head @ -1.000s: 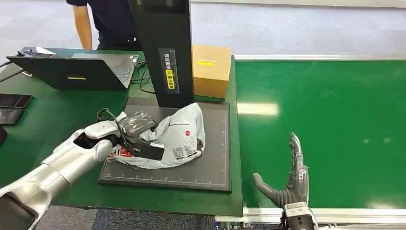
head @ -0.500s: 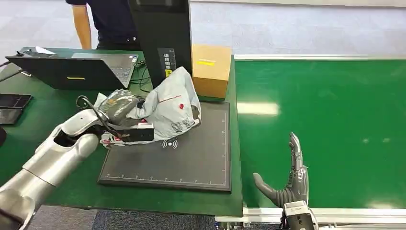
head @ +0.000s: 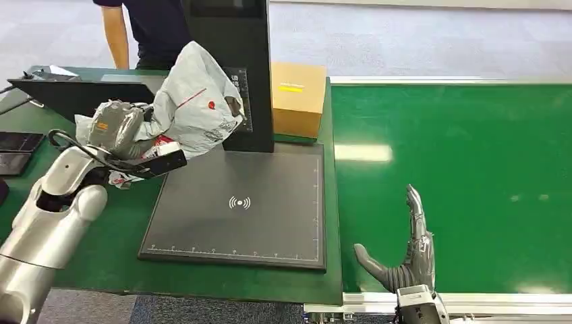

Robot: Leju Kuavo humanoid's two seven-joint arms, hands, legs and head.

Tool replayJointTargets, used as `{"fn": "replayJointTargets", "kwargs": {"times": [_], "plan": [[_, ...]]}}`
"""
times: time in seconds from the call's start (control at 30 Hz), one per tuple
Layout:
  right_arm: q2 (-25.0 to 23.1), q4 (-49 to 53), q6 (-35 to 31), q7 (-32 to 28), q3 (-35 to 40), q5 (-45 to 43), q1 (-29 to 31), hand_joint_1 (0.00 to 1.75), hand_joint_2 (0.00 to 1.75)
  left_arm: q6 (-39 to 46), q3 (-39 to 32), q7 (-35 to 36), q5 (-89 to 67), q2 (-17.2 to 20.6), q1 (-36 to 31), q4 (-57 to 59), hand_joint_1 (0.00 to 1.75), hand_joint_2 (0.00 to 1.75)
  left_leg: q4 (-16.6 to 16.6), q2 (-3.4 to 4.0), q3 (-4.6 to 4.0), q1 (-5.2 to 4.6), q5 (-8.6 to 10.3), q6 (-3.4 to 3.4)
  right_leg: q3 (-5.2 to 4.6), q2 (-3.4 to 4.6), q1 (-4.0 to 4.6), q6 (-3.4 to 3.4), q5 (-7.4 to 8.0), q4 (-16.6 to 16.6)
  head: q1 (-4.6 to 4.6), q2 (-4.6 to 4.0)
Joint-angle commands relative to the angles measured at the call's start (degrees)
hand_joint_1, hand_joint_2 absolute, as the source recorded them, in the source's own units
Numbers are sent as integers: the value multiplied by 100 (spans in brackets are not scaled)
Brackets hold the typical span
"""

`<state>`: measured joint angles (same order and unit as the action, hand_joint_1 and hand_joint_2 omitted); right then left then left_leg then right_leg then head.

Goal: Moved the parcel from conveyor to table for the left to box.

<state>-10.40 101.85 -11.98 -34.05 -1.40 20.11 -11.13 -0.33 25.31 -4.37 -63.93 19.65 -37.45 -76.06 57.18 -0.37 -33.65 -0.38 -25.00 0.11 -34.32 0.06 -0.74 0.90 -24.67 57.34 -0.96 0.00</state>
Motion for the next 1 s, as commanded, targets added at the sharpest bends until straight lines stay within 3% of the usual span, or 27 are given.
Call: {"fn": "replayJointTargets", "kwargs": {"times": [0.03,0.1,0.27,0.4,0.53,0.7,0.97,1.0], "plan": [[-90,-55,27,32,-70,-5,-27,0,175,-6,-80,2,-17,22,-83,-48,175,175,1,-1,0,6,0,-8,2,-4,6,-5,-1,0,0,0],[-85,-59,34,33,-64,12,-28,0,175,99,-228,163,-230,1,-53,-45,175,175,0,-3,2,6,0,-9,5,-7,6,-7,-2,-1,0,0],[-100,-13,66,52,-25,61,-60,0,175,326,-1405,459,-334,568,-234,342,175,175,6,21,-4,7,-5,-9,-8,19,7,-7,2,5,2,0],[-203,47,98,121,52,146,-10,0,175,937,-2631,872,-861,418,-271,1147,175,175,2,34,-6,9,-4,-11,-18,36,9,-13,4,8,0,0],[-185,-13,-33,179,164,116,-60,0,175,1568,-3004,1297,-1305,232,-939,2988,175,175,-2,19,2,8,1,-12,-14,18,8,-16,-2,13,0,0],[-160,-29,-232,169,233,101,-146,0,175,2652,-3379,1785,-1699,447,-1575,4789,175,175,-7,21,7,9,4,-15,-10,20,9,-19,-1,11,2,0],[-112,-331,-193,110,316,43,26,0,175,3060,-4106,1974,-1643,778,-1358,5038,175,175,-9,45,11,11,-2,-16,-8,44,10,-22,3,7,0,0],[-115,-328,-195,110,319,43,32,0,175,3048,-4108,1972,-1648,791,-1377,5050,51,175,-8,34,8,10,0,-16,-9,34,8,-20,2,8,0,0]]}}
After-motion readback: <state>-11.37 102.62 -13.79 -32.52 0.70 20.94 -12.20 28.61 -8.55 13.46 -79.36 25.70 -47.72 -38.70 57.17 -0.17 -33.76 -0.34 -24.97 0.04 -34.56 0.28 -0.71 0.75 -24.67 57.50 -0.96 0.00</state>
